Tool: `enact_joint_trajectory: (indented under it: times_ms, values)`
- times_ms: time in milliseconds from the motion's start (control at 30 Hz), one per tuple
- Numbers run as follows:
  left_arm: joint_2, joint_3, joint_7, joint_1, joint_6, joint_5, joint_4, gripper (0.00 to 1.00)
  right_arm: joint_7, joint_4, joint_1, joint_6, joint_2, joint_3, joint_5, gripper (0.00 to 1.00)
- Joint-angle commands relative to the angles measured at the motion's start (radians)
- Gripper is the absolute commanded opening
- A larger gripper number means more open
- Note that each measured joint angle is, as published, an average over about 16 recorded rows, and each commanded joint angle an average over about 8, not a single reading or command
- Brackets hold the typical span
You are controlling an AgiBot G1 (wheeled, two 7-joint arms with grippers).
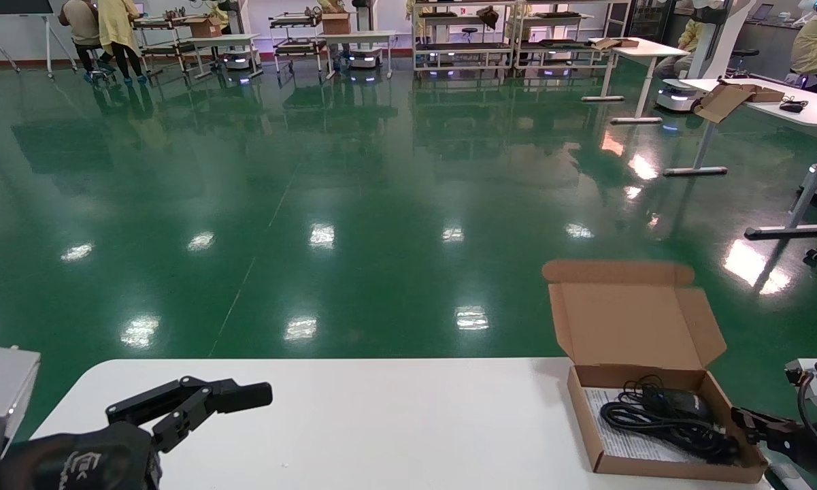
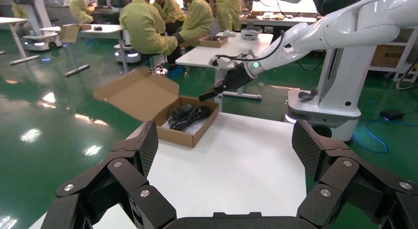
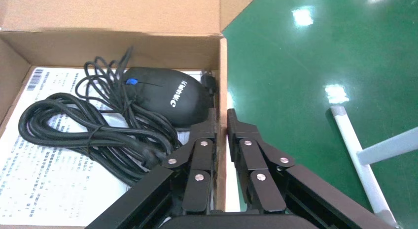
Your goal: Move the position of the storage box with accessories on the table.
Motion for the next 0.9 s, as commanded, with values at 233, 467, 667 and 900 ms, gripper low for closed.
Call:
enact_joint_trajectory:
  times_ms: [233, 467, 667, 900]
  values:
    - [0.0, 0.0, 0.0, 0.0, 0.0, 0.0, 0.0, 1.0, -0.071, 0.006, -0.006, 0.002, 0.006, 0.018, 0.023, 1.0]
    - [0.0, 0.0, 0.0, 0.0, 0.0, 0.0, 0.0, 1.0, -0.115, 0.007, 0.012, -0.02, 0.017, 0.032, 0.042, 1.0]
    - [0.0, 0.0, 0.0, 0.0, 0.0, 0.0, 0.0, 1.0, -0.129, 0.009, 0.045, -0.065, 0.032, 0.046, 0.061, 1.0]
    - [0.0, 0.0, 0.0, 0.0, 0.0, 0.0, 0.0, 1.0, -0.122, 0.015, 0.086, -0.136, 0.055, 0.073, 0.1, 1.0]
